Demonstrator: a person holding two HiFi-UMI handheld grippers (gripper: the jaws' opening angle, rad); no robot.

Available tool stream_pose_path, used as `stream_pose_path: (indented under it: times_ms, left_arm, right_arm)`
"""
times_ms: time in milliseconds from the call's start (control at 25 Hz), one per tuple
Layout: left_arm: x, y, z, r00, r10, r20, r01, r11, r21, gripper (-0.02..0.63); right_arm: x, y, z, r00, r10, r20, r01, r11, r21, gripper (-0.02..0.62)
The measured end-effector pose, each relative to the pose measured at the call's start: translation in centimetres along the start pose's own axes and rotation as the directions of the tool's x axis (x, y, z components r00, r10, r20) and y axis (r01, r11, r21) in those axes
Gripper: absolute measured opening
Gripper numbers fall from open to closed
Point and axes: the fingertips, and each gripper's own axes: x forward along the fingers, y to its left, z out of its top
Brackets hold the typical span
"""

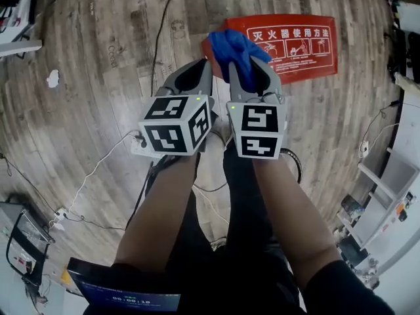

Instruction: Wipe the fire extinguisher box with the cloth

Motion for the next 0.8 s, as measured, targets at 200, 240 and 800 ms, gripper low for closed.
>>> stream_pose_path:
  times_ms: [200,240,800]
  left_arm:
    - [1.5,-4.8,-0.8,0.999,-0.015,-0.045,0.018,0.998,0.058,0.0]
    - [1.9,-5.9,-1.0,0.999,-0.015,-0.05,0.018,0.998,0.067,0.0]
    - [5.0,-23.6,0.7,1.0,0.009,-0.005,-0.008,0.987,0.158,0.0]
  right_arm:
    - [-1.9,-5.0,-2.8,1.0,-0.026,-0.017,0.028,0.996,0.087,0.13]
    - [-2.3,-6.4,-3.6,0.999,-0.031,-0.025,0.034,0.994,0.103,0.13]
    - [-10.6,-23.0,-5.1,0.992,0.064,0.108,-0.091,0.96,0.265,0.127]
